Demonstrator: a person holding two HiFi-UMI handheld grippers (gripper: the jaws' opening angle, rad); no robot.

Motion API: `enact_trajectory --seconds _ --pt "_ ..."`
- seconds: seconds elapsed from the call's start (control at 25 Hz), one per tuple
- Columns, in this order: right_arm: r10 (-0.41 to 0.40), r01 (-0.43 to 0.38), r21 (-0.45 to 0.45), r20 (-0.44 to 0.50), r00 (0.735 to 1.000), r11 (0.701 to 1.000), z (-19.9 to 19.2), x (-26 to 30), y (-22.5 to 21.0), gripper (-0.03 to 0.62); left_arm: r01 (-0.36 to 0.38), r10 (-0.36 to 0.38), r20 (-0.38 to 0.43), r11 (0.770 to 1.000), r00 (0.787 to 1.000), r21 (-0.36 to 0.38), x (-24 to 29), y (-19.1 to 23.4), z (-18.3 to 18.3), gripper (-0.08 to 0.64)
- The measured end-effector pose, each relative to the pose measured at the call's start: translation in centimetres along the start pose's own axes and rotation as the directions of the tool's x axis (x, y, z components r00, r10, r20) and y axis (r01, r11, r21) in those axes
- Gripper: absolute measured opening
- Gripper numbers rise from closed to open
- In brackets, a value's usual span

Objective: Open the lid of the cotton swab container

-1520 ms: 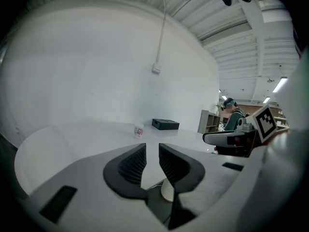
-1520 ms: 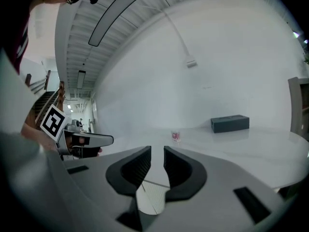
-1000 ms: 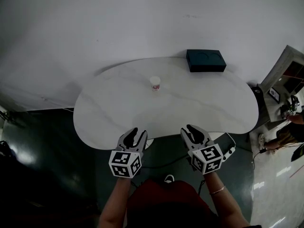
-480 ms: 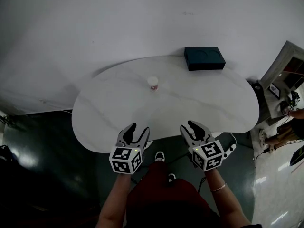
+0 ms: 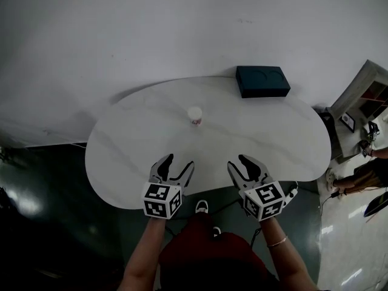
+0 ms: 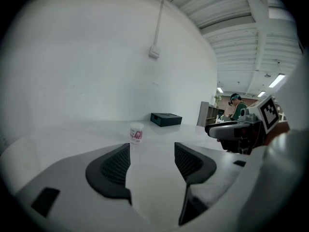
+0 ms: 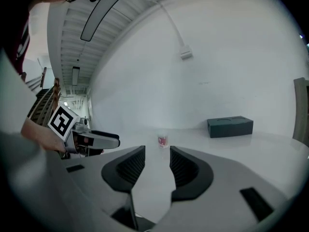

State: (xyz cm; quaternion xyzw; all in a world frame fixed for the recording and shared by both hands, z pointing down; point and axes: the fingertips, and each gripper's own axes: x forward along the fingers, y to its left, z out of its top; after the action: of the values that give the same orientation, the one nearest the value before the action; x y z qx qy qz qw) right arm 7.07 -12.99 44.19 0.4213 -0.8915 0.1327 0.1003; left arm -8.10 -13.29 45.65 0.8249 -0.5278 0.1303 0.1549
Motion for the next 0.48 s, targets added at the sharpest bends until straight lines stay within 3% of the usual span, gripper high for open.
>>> enact_trajectory --seconds 0.48 --pt "0.012 -0.012 -0.014 -0.032 0.999 1.000 1.4 5.9 -0.4 0.158 0.039 -0.037 -0.050 0.999 0.998 0.037 5.1 3.6 1.3 0.290"
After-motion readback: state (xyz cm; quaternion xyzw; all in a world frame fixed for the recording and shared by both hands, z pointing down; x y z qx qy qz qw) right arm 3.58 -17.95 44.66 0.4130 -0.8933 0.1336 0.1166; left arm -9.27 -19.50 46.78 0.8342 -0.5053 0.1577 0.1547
